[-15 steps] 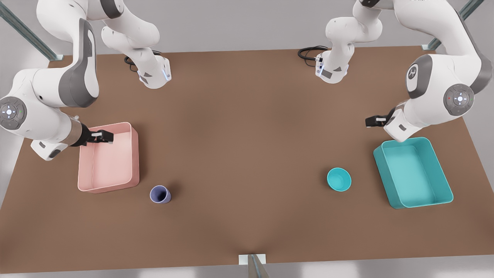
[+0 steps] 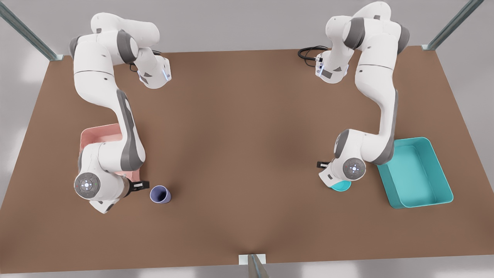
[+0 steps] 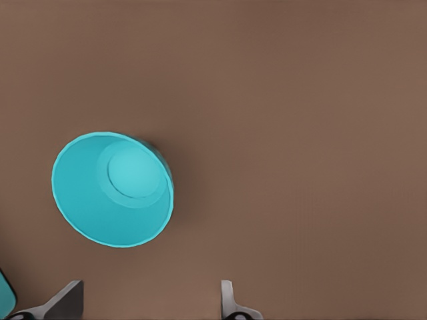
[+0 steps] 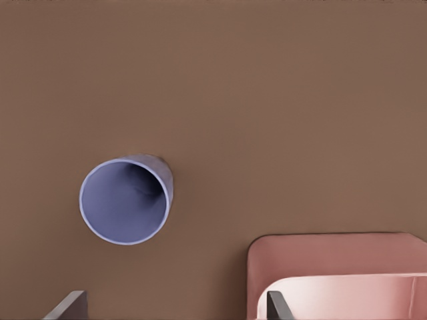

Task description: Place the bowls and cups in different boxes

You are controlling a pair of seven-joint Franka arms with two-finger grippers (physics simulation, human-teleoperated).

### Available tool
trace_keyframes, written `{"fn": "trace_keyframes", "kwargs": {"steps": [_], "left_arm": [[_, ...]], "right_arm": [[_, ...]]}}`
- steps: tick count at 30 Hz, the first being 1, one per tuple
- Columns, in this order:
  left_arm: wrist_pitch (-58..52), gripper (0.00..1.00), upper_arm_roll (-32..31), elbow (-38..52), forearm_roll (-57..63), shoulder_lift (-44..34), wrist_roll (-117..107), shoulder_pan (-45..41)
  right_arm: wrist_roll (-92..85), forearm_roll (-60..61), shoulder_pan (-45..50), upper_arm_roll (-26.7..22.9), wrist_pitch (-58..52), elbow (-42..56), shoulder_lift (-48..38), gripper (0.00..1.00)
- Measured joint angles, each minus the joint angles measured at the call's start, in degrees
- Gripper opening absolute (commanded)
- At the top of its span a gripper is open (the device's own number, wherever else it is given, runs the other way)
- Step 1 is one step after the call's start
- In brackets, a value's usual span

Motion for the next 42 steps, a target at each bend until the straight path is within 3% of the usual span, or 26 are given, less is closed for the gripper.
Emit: {"fn": "trace_keyframes", "kwargs": {"steps": [12, 13, 14, 15, 18, 19, 25, 26, 28, 30, 33, 37, 40, 42], "left_arm": [[13.7, 1.00, 0.7, -4.0, 2.8, 6.9, -0.6, -0.2], [14.3, 0.92, 0.8, -4.0, 2.9, 7.3, -0.6, -0.1], [14.9, 0.67, 0.9, -4.0, 2.9, 7.6, -0.6, -0.1], [15.4, 0.51, 1.1, -4.0, 3.0, 7.7, -0.7, -0.2], [16.2, 0.25, 1.3, -4.0, 3.8, 7.8, -1.2, -0.2], [16.4, 0.21, 1.4, -4.0, 4.2, 7.8, -1.6, -0.2], [16.5, 0.21, 1.9, -3.8, 3.7, 5.3, -2.3, 0.0], [15.9, 0.21, 2.2, -3.7, 3.6, 4.0, -2.4, 0.3], [13.5, 0.21, 3.4, -3.7, 3.5, -0.6, -2.6, 1.1], [9.3, 0.21, 4.8, -3.7, 3.4, -7.6, -2.9, 3.3], [3.6, 0.21, 10.0, -3.4, 3.4, -12.0, -3.2, 6.9], [1.1, 0.21, 12.5, -3.4, 4.7, -10.3, -3.3, 11.2], [2.2, 0.21, 12.7, -3.5, 5.0, -6.5, -2.8, 14.3], [3.7, 0.21, 12.7, -3.5, 5.2, -4.1, -2.6, 15.6]], "right_arm": [[0.2, 2.2, 0.1, 0.2, 12.2, -2.8, 4.9, 1.00], [0.2, 2.3, 0.1, 0.2, 12.7, -3.1, 5.2, 1.00], [0.2, 2.4, 0.1, 0.2, 13.0, -3.4, 5.5, 1.00], [0.3, 2.5, 0.1, 0.2, 13.3, -3.7, 5.7, 1.00], [0.3, 2.2, 0.1, 0.1, 14.2, -5.5, 5.8, 1.00], [0.3, 2.1, 0.1, 0.1, 14.6, -6.3, 5.8, 1.00], [0.4, 1.9, -0.1, 0.1, 16.7, -7.9, 7.4, 1.00], [0.4, 1.9, -0.1, 0.1, 17.0, -7.9, 7.6, 0.94], [0.4, 1.9, 0.0, 0.1, 17.4, -7.9, 7.9, 0.67], [0.3, 2.0, 0.1, 0.1, 17.5, -7.8, 7.8, 0.23], [-0.3, 2.7, 0.5, 0.1, 17.5, -7.4, 7.5, 0.21], [-0.6, 2.5, 0.2, 0.3, 17.2, -7.3, 6.6, 0.21], [-2.1, 2.8, -2.4, 0.3, 14.4, -8.7, 0.2, 0.21], [-3.9, 3.0, -5.6, 0.1, 12.5, -16.0, -8.0, 0.21]]}}
